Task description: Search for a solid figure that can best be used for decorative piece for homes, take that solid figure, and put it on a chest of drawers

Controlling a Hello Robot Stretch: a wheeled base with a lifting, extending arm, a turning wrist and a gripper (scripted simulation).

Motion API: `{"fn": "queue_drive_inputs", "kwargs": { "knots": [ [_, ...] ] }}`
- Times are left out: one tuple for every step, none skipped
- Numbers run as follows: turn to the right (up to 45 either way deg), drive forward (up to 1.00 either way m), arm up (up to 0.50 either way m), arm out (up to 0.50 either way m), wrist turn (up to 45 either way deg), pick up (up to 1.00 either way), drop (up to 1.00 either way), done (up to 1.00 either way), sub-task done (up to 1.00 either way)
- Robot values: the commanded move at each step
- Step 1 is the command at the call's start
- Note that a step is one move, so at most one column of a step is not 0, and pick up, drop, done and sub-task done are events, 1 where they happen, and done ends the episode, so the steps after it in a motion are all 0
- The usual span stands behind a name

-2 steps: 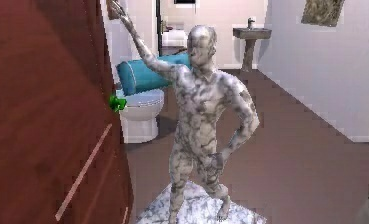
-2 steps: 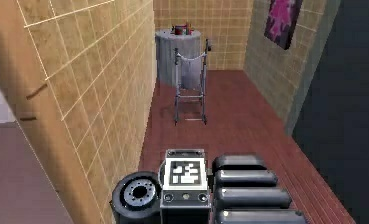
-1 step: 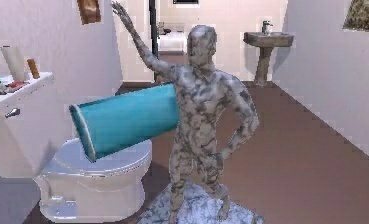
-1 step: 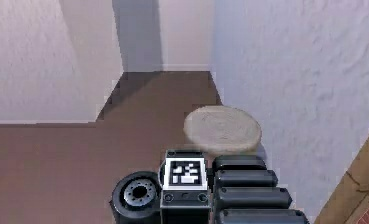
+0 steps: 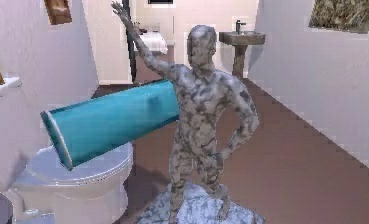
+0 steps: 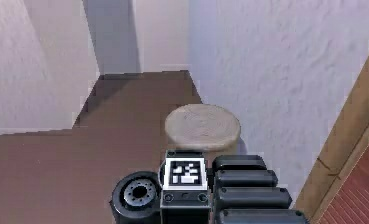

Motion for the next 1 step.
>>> {"fn": "queue_drive_inputs", "kwargs": {
  "knots": [
    [0.0,0.80,0.00,0.00,0.0,0.00,0.00,0.00,0.00]
  ]
}}
